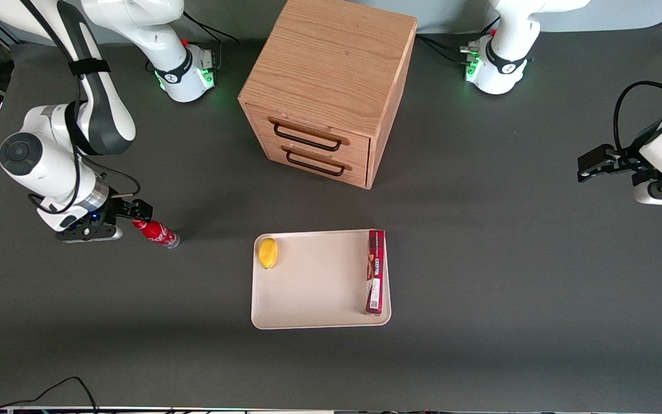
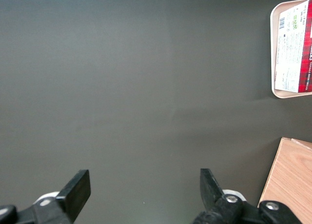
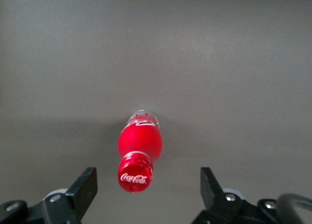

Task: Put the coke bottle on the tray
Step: 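Move the open right gripper down to the red Coca-Cola bottle's cap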

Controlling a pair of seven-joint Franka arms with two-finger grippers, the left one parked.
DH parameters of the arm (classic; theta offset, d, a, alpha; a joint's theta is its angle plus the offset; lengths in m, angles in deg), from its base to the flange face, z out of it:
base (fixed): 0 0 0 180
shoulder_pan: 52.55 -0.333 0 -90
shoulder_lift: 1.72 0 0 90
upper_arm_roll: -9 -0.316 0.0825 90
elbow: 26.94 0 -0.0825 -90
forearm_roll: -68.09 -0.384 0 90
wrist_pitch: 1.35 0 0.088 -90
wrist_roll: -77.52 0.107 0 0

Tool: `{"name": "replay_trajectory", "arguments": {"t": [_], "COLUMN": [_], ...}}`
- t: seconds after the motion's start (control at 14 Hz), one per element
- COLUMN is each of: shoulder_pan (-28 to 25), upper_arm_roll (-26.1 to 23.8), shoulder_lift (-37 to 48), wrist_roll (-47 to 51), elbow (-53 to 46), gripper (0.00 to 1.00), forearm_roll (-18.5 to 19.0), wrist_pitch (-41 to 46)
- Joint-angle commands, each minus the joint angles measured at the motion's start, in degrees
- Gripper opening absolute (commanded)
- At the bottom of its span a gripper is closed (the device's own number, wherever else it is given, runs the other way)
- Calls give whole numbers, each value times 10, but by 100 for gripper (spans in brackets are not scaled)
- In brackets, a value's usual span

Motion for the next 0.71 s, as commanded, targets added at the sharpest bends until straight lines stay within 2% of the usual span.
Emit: {"name": "replay_trajectory", "arguments": {"t": [0.0, 0.07, 0.21, 0.29, 0.36, 0.64], "shoulder_pan": [-2, -2, -1, -1, -2, -1], "upper_arm_roll": [-2, -6, -6, -6, -6, -7], "shoulder_lift": [3, 3, 3, 3, 2, 4], "wrist_roll": [-6, -6, -6, -5, 0, 10], "elbow": [13, 14, 14, 13, 13, 8], "gripper": [85, 72, 27, 10, 0, 0], "forearm_roll": [9, 9, 9, 9, 9, 9], "wrist_pitch": [-17, -17, -17, -17, -17, -15]}}
